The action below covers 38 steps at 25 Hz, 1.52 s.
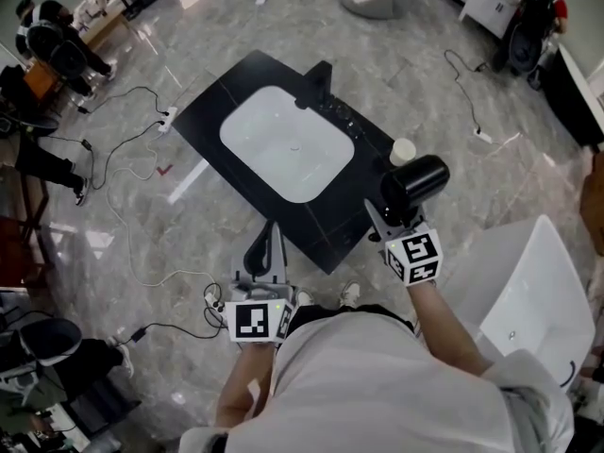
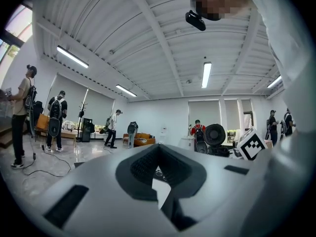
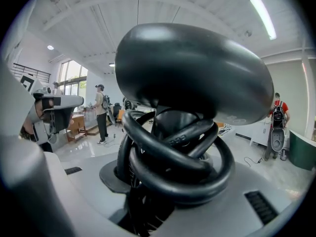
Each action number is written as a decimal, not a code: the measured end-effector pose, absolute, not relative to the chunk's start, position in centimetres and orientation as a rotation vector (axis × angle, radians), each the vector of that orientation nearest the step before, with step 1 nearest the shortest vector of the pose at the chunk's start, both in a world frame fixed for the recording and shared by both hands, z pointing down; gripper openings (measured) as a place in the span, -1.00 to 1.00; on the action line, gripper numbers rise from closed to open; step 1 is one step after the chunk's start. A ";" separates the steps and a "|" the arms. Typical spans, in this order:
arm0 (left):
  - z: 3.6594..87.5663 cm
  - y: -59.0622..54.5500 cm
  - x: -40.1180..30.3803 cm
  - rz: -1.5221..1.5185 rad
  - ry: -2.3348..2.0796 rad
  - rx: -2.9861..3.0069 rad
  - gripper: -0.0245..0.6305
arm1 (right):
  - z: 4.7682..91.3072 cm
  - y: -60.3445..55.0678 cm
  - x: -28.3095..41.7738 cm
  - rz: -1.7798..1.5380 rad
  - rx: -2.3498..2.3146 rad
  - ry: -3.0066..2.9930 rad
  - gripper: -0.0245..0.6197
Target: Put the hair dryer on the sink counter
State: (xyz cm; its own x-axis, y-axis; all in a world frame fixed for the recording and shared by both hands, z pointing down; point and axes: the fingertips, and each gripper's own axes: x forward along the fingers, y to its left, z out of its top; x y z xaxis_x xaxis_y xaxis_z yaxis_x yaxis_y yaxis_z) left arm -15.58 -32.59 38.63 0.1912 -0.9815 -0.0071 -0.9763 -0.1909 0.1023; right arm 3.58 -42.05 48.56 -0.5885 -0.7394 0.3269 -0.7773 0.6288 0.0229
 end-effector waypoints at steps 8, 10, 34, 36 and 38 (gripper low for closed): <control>39.0 -32.7 -16.1 -0.078 -1.972 2.338 -0.92 | 53.2 -43.5 2.3 0.215 1.146 -2.482 -0.30; 39.0 -32.8 -16.2 -0.075 -1.977 2.334 -0.92 | 54.6 -43.8 2.3 0.228 1.132 -2.455 -0.30; 39.8 -32.9 -16.5 -0.040 -2.021 2.276 -0.92 | 65.5 -46.3 1.3 0.354 0.926 -2.246 -0.30; 40.0 -32.6 -16.7 -0.035 -2.030 2.266 -0.92 | 66.8 -46.2 1.4 0.369 0.898 -2.216 -0.30; 40.2 -32.4 -16.9 -0.032 -2.037 2.254 -0.92 | 67.9 -46.3 1.5 0.397 0.879 -2.191 -0.30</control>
